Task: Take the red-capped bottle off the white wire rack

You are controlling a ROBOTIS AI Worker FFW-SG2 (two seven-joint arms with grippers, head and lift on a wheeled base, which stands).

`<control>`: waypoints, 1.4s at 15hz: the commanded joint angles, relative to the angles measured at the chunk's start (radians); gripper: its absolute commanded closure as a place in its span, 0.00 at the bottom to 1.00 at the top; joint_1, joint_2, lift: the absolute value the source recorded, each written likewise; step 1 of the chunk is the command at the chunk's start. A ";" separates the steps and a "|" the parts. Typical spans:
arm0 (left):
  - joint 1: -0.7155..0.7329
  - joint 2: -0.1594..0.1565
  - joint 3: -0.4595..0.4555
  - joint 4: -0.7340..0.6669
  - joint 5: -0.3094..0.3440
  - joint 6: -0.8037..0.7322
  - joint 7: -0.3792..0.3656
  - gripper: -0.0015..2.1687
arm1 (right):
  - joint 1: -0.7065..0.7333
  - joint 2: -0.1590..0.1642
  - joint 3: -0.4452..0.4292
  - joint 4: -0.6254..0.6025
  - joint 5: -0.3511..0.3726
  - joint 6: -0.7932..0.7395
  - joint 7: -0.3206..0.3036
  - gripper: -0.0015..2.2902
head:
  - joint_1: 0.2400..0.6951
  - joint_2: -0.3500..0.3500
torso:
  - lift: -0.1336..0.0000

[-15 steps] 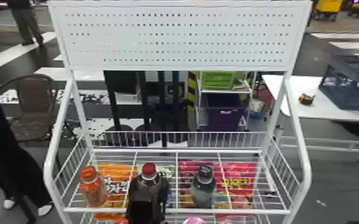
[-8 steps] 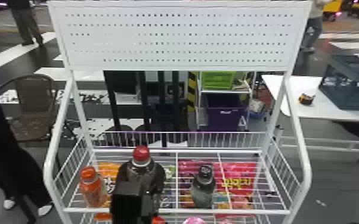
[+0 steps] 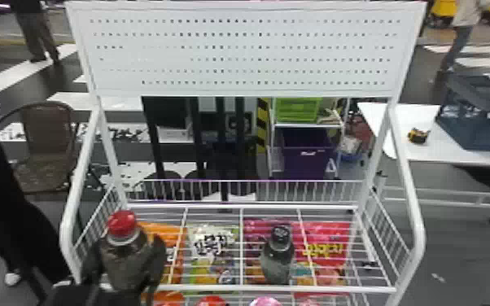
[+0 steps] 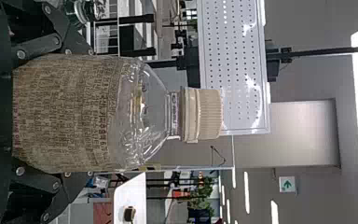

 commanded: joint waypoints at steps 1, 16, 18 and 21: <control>0.076 -0.005 0.113 -0.032 0.059 -0.069 -0.055 0.92 | 0.001 0.000 0.001 0.002 0.000 -0.006 0.000 0.37 | 0.57 0.50 | 1.00; 0.227 -0.013 0.160 -0.092 0.088 -0.232 -0.110 0.92 | 0.020 0.001 0.006 -0.021 0.012 -0.006 -0.001 0.37 | 0.57 0.50 | 1.00; 0.228 -0.013 0.160 -0.089 0.088 -0.232 -0.110 0.92 | 0.023 0.001 0.008 -0.021 0.012 -0.018 -0.001 0.37 | 0.57 0.50 | 1.00; 0.228 -0.013 0.160 -0.089 0.088 -0.235 -0.112 0.92 | 0.029 0.001 0.008 -0.028 0.012 -0.018 -0.001 0.37 | 0.57 0.50 | 1.00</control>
